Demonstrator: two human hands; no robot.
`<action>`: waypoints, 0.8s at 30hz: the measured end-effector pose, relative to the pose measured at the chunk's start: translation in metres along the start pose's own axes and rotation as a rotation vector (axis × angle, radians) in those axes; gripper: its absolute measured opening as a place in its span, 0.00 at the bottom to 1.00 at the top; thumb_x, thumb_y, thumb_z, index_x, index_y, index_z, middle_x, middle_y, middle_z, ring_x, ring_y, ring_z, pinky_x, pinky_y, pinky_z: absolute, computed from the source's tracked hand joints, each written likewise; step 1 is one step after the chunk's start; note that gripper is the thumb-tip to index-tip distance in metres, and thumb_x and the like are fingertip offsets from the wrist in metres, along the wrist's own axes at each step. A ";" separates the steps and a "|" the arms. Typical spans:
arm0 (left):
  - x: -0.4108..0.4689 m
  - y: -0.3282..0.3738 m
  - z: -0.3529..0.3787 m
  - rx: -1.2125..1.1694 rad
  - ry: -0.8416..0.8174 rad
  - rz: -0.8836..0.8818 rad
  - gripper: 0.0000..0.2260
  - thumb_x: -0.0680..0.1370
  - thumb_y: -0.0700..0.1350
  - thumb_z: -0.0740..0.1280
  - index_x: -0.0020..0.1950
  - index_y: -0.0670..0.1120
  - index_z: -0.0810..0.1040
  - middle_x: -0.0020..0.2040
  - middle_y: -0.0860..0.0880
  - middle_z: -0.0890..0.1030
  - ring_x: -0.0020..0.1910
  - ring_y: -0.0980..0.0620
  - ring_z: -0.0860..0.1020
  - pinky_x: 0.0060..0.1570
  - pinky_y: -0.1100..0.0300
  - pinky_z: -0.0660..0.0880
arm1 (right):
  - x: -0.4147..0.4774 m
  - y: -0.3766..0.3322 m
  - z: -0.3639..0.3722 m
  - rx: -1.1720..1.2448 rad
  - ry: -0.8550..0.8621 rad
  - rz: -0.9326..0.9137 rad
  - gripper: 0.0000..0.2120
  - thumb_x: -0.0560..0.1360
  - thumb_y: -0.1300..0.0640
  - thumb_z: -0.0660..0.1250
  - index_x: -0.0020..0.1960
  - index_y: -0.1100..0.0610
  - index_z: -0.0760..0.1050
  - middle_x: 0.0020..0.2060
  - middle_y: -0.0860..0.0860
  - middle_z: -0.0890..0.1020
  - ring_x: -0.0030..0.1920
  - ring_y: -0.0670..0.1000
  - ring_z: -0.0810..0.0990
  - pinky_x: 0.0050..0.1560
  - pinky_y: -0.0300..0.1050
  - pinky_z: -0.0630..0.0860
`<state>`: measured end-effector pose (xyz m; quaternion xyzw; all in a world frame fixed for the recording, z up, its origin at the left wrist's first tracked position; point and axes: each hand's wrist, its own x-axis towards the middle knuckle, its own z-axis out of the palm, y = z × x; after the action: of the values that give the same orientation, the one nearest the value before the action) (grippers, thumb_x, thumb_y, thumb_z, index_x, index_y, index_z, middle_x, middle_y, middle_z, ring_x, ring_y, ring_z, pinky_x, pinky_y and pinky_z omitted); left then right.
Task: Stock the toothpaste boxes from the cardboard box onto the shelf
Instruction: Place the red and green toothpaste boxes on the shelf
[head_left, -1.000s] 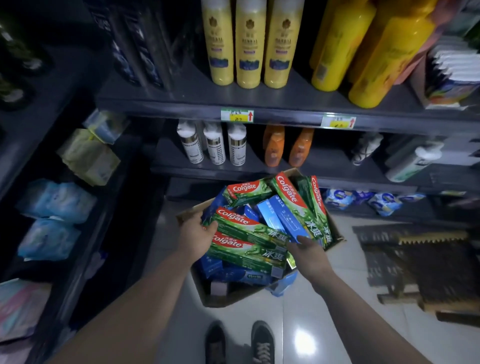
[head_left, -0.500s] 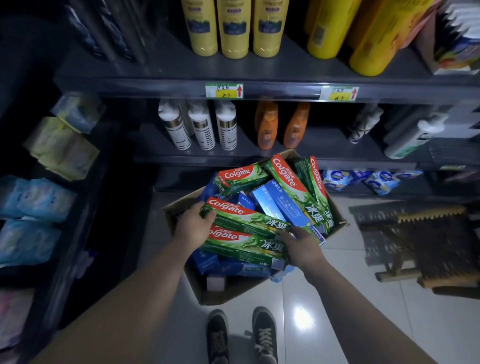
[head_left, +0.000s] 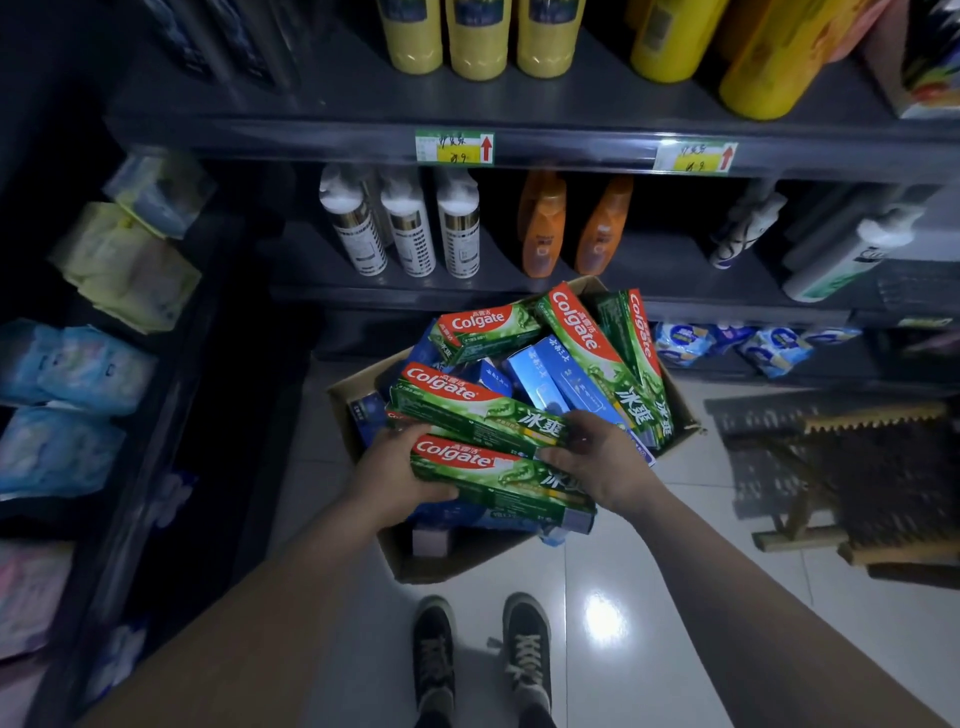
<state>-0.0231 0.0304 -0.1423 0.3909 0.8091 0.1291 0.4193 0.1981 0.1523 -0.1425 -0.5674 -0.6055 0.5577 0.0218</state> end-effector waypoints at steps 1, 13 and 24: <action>0.001 0.000 0.001 0.035 -0.011 0.010 0.39 0.63 0.49 0.81 0.70 0.52 0.68 0.63 0.47 0.67 0.60 0.48 0.73 0.63 0.58 0.68 | 0.001 0.000 -0.002 0.006 -0.006 -0.008 0.28 0.69 0.51 0.76 0.66 0.55 0.71 0.54 0.51 0.81 0.53 0.55 0.81 0.56 0.55 0.78; -0.050 0.007 -0.037 -0.315 0.091 0.040 0.25 0.59 0.40 0.82 0.49 0.46 0.73 0.46 0.53 0.81 0.47 0.54 0.79 0.42 0.63 0.72 | -0.028 -0.024 -0.048 0.235 0.014 -0.119 0.23 0.69 0.63 0.75 0.62 0.60 0.73 0.54 0.52 0.78 0.51 0.51 0.78 0.47 0.43 0.74; -0.166 0.020 -0.127 -0.576 0.468 0.072 0.20 0.65 0.37 0.78 0.50 0.44 0.73 0.46 0.45 0.81 0.39 0.52 0.79 0.33 0.54 0.78 | -0.085 -0.134 -0.077 0.261 -0.041 -0.384 0.21 0.66 0.64 0.77 0.57 0.60 0.77 0.49 0.50 0.81 0.53 0.45 0.79 0.51 0.37 0.76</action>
<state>-0.0543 -0.0640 0.0421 0.2448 0.7994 0.4522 0.3109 0.1901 0.1781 0.0321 -0.4227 -0.6255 0.6282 0.1881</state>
